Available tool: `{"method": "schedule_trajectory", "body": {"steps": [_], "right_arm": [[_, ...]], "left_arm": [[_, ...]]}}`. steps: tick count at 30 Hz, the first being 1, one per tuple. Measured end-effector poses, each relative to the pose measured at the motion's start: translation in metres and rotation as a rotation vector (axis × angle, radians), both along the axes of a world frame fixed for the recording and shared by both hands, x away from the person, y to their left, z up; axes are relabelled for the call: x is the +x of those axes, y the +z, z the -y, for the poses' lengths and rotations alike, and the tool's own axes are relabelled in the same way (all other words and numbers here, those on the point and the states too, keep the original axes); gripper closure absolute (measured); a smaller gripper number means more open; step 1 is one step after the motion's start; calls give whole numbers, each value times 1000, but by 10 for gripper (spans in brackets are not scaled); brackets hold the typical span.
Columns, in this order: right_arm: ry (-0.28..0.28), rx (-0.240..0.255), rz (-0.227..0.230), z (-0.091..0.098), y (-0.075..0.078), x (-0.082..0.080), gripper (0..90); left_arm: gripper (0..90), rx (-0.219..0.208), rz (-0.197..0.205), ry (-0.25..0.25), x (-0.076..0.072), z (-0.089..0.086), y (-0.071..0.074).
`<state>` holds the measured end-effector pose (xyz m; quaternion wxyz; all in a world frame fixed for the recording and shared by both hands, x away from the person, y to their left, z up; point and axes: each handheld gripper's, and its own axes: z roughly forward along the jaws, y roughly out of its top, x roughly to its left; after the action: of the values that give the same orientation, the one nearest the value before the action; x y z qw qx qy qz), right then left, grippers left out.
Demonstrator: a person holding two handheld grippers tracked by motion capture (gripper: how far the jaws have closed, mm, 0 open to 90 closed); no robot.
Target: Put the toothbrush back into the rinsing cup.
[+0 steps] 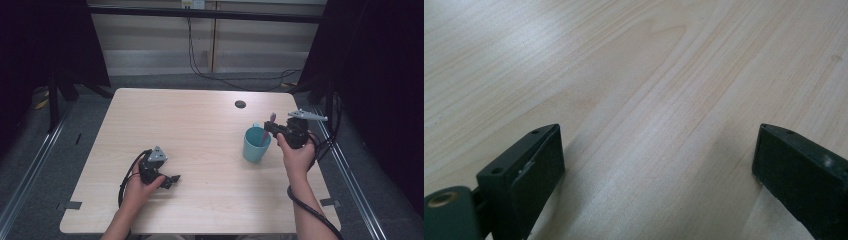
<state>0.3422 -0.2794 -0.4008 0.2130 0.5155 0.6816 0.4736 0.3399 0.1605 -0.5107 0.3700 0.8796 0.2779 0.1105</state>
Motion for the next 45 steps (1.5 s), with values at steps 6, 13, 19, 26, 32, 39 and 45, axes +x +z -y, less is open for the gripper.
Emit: {"method": "schedule_trajectory", "body": {"steps": [6,13,19,26,32,39,45], "right_arm": [[-5,-3,-7,2,-3,-2,829],[-6,1,-12,2,-6,-2,825],[-4,-2,-13,1,-8,-2,822],[-4,-7,-13,0,-7,-1,817],[-6,-13,-14,-1,-7,1,802],[-28,-28,-21,1,-8,0,729],[-46,-43,-22,5,-9,0,656]], "left_arm": [[63,-1,-1,3,0,0,0],[63,-3,-4,4,0,0,0],[63,-4,-4,5,-1,0,0],[63,-2,-1,6,-1,0,0],[63,0,-1,7,-1,0,0],[63,1,-1,8,-1,0,0],[63,-1,0,9,-1,0,0]]}}
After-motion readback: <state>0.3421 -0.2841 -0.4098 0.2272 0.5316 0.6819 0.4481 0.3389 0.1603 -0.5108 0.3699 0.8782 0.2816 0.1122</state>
